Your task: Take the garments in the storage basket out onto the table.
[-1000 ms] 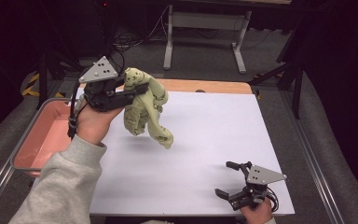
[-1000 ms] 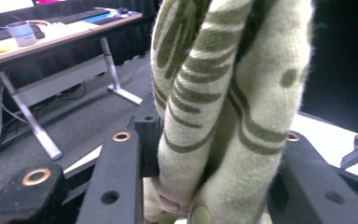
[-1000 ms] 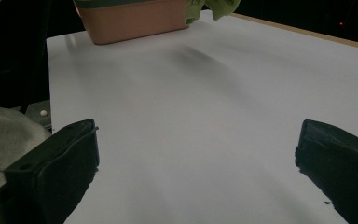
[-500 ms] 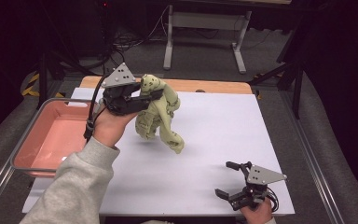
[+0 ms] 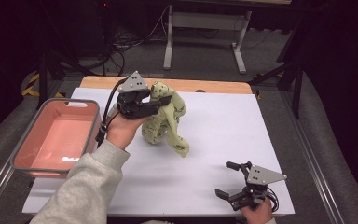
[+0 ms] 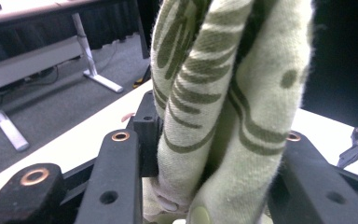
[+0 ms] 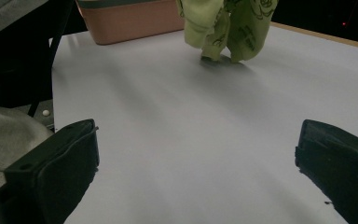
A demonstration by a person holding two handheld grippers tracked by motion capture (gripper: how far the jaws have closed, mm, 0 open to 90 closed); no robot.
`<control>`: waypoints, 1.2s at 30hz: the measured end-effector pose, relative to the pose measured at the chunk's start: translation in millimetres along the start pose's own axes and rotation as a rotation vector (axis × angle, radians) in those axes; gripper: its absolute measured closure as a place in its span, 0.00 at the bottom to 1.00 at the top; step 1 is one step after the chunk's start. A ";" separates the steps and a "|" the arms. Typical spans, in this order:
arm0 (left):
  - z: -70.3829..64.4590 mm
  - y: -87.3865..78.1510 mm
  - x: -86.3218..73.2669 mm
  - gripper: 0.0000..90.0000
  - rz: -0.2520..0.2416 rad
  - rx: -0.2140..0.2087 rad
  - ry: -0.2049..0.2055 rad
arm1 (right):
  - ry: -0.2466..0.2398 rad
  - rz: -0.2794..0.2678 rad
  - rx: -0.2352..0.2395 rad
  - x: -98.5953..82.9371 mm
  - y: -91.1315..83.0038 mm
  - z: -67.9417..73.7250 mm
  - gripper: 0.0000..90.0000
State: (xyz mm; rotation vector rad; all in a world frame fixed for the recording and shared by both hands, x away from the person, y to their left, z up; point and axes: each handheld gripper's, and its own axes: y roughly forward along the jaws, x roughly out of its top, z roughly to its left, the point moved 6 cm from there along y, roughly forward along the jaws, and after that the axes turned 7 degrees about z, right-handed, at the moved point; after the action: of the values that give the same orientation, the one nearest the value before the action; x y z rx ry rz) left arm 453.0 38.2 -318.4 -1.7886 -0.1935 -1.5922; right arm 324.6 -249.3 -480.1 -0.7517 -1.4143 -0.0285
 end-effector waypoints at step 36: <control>9.4 56.2 -61.1 0.66 0.136 -0.008 -0.059 | 0.006 0.007 0.011 -1.0 1.4 0.0 0.00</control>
State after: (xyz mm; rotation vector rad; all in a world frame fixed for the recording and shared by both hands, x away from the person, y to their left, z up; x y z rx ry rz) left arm 477.8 23.8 -396.9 -1.8168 -0.0908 -1.4475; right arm 325.0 -248.7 -481.6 -0.7470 -1.4056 -0.0179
